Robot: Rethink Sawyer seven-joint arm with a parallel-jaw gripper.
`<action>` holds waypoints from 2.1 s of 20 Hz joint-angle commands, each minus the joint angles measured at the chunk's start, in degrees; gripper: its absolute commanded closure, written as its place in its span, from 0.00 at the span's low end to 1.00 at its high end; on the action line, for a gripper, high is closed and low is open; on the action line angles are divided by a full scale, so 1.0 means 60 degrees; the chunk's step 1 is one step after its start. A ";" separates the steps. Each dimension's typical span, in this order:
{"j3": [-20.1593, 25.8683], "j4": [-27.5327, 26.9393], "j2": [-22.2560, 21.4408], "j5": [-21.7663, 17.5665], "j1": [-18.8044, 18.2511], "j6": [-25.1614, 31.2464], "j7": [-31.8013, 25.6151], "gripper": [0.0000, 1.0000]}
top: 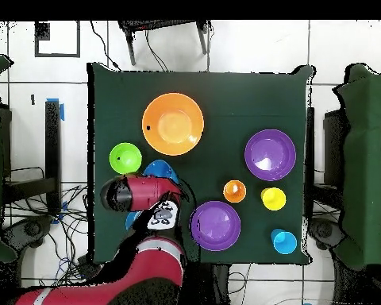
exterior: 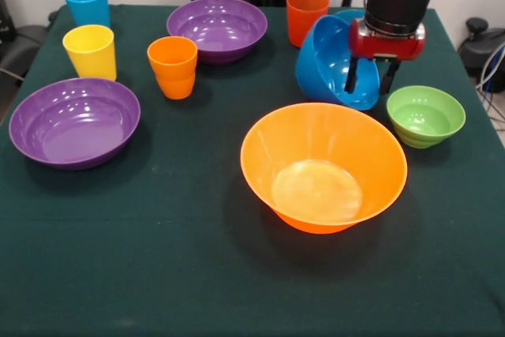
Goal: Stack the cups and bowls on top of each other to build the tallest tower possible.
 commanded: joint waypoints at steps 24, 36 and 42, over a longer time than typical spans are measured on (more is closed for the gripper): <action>0.1304 0.0470 -0.1355 0.0099 -0.0647 0.0715 0.1328 0.00; 0.1365 0.0318 -0.1042 0.0140 -0.0739 0.0634 0.1282 0.00; 0.1115 0.0218 -0.1088 -0.0006 -0.0594 0.0749 0.1178 0.00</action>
